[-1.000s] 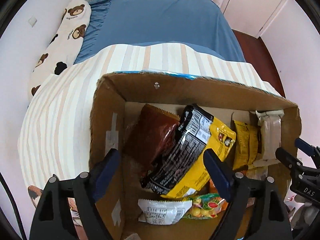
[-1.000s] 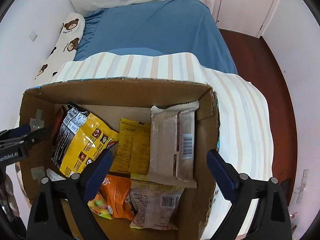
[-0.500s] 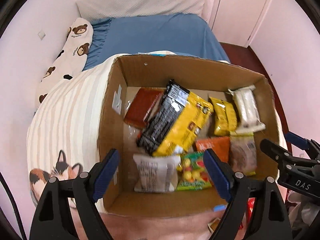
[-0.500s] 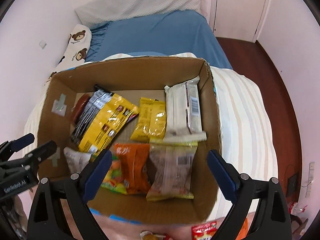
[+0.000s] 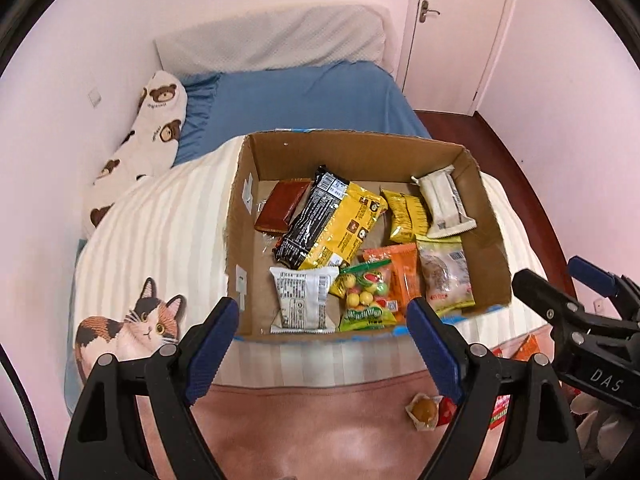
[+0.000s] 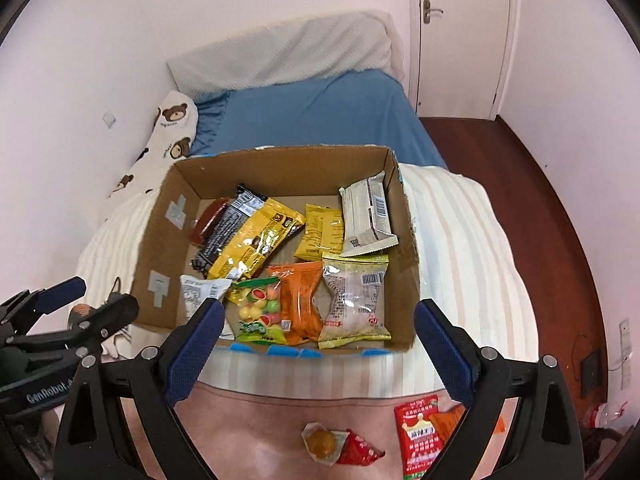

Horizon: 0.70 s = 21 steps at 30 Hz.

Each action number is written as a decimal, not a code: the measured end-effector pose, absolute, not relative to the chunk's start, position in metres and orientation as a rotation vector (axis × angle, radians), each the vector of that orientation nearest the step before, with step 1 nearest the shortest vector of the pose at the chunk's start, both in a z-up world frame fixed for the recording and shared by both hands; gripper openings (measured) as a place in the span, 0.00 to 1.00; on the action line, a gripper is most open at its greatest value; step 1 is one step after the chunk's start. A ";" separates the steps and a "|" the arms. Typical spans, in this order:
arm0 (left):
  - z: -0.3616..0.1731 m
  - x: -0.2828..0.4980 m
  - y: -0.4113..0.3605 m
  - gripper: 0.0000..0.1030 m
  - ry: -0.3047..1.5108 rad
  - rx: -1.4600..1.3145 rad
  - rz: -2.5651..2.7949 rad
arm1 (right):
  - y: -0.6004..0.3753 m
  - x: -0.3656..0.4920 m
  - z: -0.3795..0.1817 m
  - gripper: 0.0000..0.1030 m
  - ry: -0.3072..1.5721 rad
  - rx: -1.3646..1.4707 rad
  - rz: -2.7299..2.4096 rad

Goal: Organize snacks
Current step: 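Open both tools to drop the packets into the box, then grasp the red spicy-strip packet with the left tool while the right tool grasps the orange packet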

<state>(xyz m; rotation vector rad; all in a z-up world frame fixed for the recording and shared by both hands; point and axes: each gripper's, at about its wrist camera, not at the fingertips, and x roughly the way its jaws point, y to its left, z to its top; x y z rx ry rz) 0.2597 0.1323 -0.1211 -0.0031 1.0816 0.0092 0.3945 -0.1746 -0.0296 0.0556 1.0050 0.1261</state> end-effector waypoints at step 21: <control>-0.115 0.182 0.107 0.83 1.052 -0.027 0.066 | -0.250 0.314 -0.026 0.95 1.027 0.214 0.123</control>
